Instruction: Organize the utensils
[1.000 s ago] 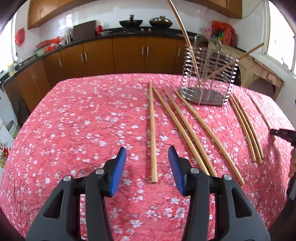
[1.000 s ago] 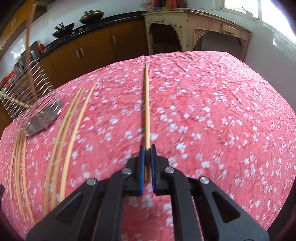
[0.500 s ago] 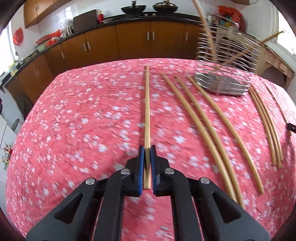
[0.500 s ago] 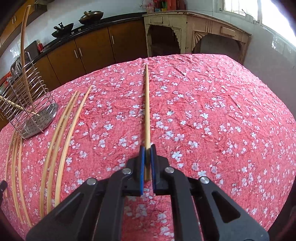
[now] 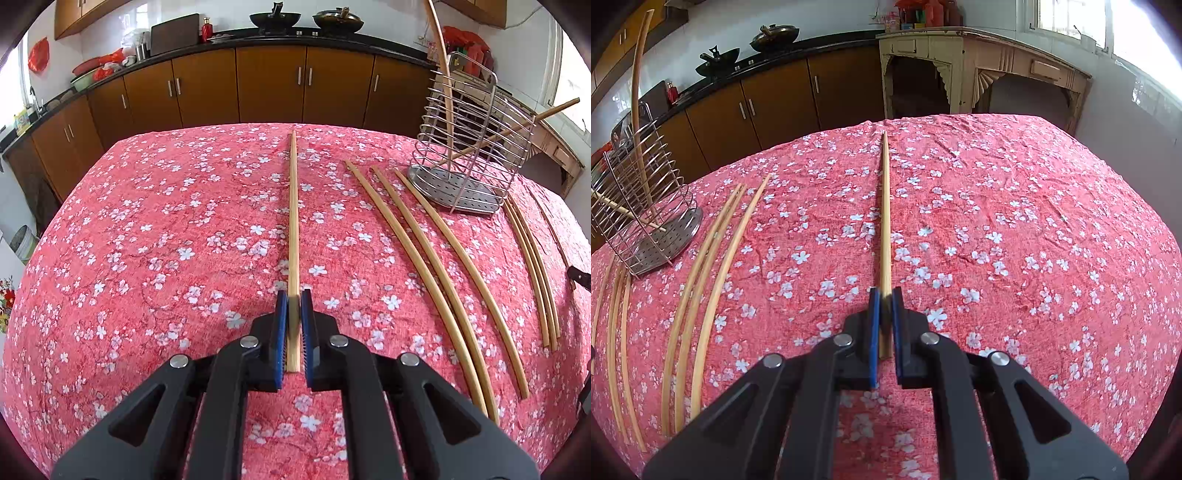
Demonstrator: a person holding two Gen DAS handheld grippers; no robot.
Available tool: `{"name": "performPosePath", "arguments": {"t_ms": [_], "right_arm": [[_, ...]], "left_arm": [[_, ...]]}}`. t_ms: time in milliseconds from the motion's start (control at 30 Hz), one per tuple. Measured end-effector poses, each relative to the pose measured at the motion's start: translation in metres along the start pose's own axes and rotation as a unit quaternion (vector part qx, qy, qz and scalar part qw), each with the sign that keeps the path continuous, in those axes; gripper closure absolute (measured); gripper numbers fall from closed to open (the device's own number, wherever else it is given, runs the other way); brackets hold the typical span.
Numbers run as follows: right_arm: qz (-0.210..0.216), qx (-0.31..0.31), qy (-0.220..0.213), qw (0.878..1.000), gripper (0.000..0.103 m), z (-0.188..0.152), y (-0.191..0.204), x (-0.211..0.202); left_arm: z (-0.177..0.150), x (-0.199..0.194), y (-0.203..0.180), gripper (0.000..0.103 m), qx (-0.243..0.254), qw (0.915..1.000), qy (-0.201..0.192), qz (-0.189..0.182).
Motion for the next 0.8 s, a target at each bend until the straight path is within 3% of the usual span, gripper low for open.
{"name": "performPosePath", "arguments": {"t_ms": [267,433,800], "right_arm": [[0.001,0.001,0.0,1.0,0.095,0.0,-0.001,0.0],[-0.001,-0.001,0.0,1.0,0.095,0.0,-0.001,0.0],[-0.015,-0.017,0.0,1.0,0.094,-0.008,0.003,-0.006]], "left_arm": [[-0.006,-0.003,-0.004,0.095,0.007,1.0,-0.003,-0.003],[-0.014,-0.01,-0.009,0.082,0.017,0.9998,-0.001,-0.01],[-0.02,-0.008,-0.01,0.082,0.027,0.9996,0.005,0.003]]}}
Point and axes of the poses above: each gripper's, at about its wrist camera, not at the fingertips, and x roughly the way its jaws point, y to its left, z to its top, the point moved 9 cm from there along x, roughly the way its jaws point
